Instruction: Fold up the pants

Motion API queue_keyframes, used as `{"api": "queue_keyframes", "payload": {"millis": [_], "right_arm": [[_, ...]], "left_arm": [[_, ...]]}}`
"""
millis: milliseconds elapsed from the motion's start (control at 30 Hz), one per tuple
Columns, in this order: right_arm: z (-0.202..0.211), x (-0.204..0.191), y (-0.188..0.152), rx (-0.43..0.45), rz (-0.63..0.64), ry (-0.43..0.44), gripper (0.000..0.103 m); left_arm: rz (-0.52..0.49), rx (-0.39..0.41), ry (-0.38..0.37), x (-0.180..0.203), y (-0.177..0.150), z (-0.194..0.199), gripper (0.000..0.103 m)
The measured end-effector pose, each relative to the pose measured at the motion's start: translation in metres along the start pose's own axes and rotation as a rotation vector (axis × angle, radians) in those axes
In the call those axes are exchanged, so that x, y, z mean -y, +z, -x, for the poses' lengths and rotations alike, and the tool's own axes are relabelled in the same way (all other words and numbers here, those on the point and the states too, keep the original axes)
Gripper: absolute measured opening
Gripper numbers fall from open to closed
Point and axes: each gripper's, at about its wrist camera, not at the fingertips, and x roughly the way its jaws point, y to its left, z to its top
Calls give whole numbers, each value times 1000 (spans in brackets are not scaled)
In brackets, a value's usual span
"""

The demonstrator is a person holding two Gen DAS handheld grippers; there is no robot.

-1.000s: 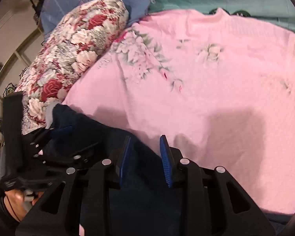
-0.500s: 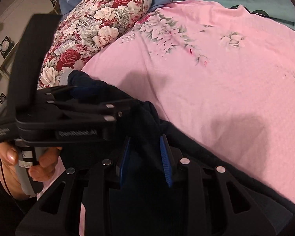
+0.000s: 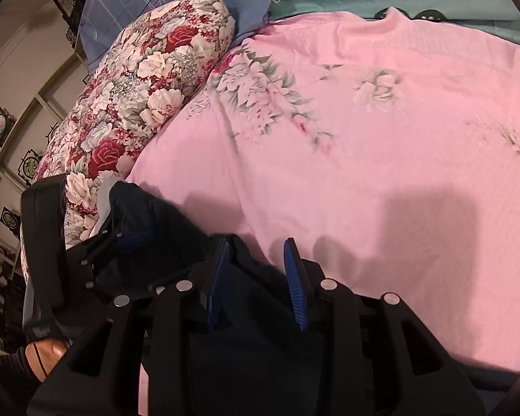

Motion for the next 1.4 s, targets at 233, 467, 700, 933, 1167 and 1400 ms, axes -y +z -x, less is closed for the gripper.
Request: {"api": "queue_keyframes", "payload": {"millis": [233, 467, 700, 933, 1167, 1400], "right_arm": [[-28, -26, -2, -117, 111, -41, 28], [-48, -33, -2, -192, 156, -52, 27], [-29, -43, 5, -81, 218, -157, 12], [-53, -26, 12, -67, 231, -245, 2], [2, 2, 9, 51, 122, -312, 7], [28, 26, -51, -68, 88, -250, 11]], "left_arm": [[-30, 5, 8, 1, -4, 1, 94], [-21, 8, -29, -20, -19, 17, 93], [-78, 25, -16, -16, -24, 14, 93], [-87, 11, -11, -17, -20, 13, 93], [11, 117, -4, -50, -11, 59, 93], [133, 69, 82, -102, -10, 29, 95]]}}
